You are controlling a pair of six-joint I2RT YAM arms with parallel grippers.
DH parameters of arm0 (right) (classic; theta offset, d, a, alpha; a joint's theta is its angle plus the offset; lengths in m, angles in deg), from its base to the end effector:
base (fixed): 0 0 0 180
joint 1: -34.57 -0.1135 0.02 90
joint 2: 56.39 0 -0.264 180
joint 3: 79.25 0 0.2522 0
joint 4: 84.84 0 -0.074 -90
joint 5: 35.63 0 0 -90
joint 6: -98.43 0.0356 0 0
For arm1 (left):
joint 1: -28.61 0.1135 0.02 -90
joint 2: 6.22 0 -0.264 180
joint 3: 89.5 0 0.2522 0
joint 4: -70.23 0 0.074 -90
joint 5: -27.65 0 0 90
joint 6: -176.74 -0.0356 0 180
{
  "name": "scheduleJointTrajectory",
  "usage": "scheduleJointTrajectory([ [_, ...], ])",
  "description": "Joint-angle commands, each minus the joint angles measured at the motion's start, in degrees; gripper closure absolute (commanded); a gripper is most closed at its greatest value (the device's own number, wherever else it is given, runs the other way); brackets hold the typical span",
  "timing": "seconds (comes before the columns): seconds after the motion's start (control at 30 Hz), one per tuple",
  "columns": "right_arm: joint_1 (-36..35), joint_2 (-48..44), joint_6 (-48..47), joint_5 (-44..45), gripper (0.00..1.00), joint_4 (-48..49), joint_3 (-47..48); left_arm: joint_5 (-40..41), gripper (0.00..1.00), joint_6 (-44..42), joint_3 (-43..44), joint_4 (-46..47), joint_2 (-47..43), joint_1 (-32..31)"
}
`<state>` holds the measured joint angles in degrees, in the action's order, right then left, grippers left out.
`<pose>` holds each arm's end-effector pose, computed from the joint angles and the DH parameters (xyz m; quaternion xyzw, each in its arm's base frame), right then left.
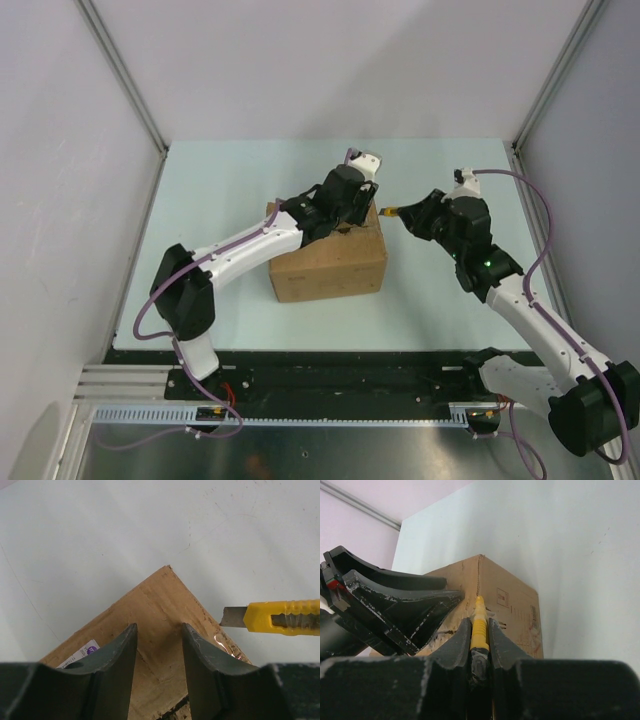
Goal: Unpack the express box
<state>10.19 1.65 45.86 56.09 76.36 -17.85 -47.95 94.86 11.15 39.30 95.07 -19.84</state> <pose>0.2169 0.0971 0.3231 0.0994 0.7894 0.3008 0.5258 0.2827 -0.3057 0.3128 0.2411 0.8339 -0.1331 0.4783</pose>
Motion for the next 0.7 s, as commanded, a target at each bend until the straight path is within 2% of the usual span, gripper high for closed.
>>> scheduleJointTrajectory([
  [0.0, -0.32, -0.47, -1.04, -1.10, 1.00, 1.96, -0.26, -1.03, 0.54, 0.49, -2.08, -3.48, 0.83, -0.07],
  [0.5, -1.63, -0.04, -2.36, 0.48, 1.00, 2.58, -0.27, -1.30, 0.55, 1.28, -1.90, -4.10, 1.18, -0.07],
  [0.67, -4.26, 0.15, -4.12, 1.18, 1.00, 1.53, -0.26, -1.56, 0.55, 2.51, -1.38, -4.45, 1.45, -0.07],
])
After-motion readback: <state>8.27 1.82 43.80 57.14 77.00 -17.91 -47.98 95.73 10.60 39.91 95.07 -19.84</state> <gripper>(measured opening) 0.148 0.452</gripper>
